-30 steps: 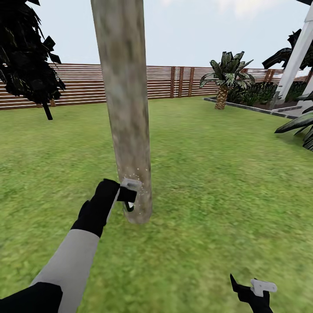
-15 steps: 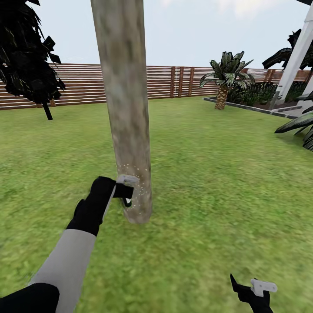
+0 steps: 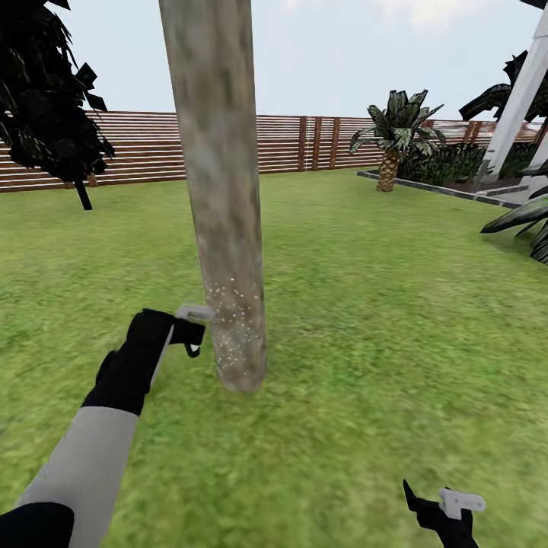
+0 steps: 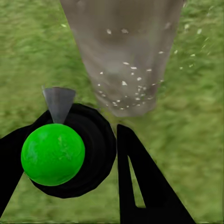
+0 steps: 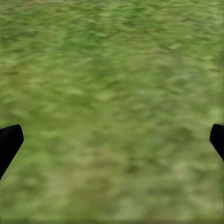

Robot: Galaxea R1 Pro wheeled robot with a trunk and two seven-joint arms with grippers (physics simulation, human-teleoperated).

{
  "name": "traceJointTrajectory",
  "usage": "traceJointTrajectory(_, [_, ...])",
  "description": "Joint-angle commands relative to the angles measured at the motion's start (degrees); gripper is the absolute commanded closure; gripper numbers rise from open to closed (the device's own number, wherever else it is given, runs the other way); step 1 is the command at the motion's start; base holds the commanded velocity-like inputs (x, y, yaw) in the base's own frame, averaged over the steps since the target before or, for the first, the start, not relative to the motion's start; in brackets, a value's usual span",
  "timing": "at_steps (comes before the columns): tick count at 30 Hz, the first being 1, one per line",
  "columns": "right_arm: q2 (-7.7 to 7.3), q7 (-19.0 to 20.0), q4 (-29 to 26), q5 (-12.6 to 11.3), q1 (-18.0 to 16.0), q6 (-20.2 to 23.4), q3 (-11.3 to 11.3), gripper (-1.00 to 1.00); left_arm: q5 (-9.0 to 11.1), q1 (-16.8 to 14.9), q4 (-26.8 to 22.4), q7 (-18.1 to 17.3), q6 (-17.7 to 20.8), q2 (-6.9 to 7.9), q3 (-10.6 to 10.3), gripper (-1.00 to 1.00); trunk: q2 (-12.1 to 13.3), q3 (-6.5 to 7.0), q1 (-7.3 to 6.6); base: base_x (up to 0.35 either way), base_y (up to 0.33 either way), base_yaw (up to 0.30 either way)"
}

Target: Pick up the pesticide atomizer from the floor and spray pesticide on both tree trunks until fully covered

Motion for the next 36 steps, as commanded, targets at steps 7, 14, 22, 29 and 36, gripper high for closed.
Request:
traceJointTrajectory(7, [0.01, 0.0, 0.0, 0.0, 0.0, -0.01, 0.0, -1.0, -0.25, 3.93, 9.77, 1.03, -0.98, 0.02, 0.18, 1.0, 0.0, 0.0, 0.0, 0.0, 0.0, 0.0])
traceJointTrajectory(14, [0.09, 0.0, 0.0, 0.0, 0.0, 0.0, 0.05, -1.0, -0.13, 4.41, 18.34, 4.68, -8.42, 0.07, 0.64, 1.0, 0.0, 0.0, 0.0, 0.0, 0.0, 0.0])
traceJointTrajectory(22, [0.33, 0.13, 0.65, 0.14, 0.0, 0.0, 0.16, -1.0, -0.01, 4.71, 27.41, 10.37, -21.91, -0.41, 16.82, 1.0, 0.0, 0.0, 0.0, 0.0, 0.0, 0.0])
traceJointTrajectory(29, [0.35, 0.09, 1.71, 0.09, 0.0, 0.0, 0.18, -1.0, -0.09, 6.25, 35.35, 15.76, -30.35, -0.5, 18.92, 1.0, 0.0, 0.0, 0.0, 0.0, 0.0, 0.0])
traceJointTrajectory(36, [0.31, 0.05, 1.63, 0.0, 0.0, -0.01, 0.09, -1.0, 0.14, 7.24, 35.91, 16.15, -31.3, -0.6, 18.93, 1.0, 0.0, 0.0, 0.0, 0.007, -0.154, 0.0])
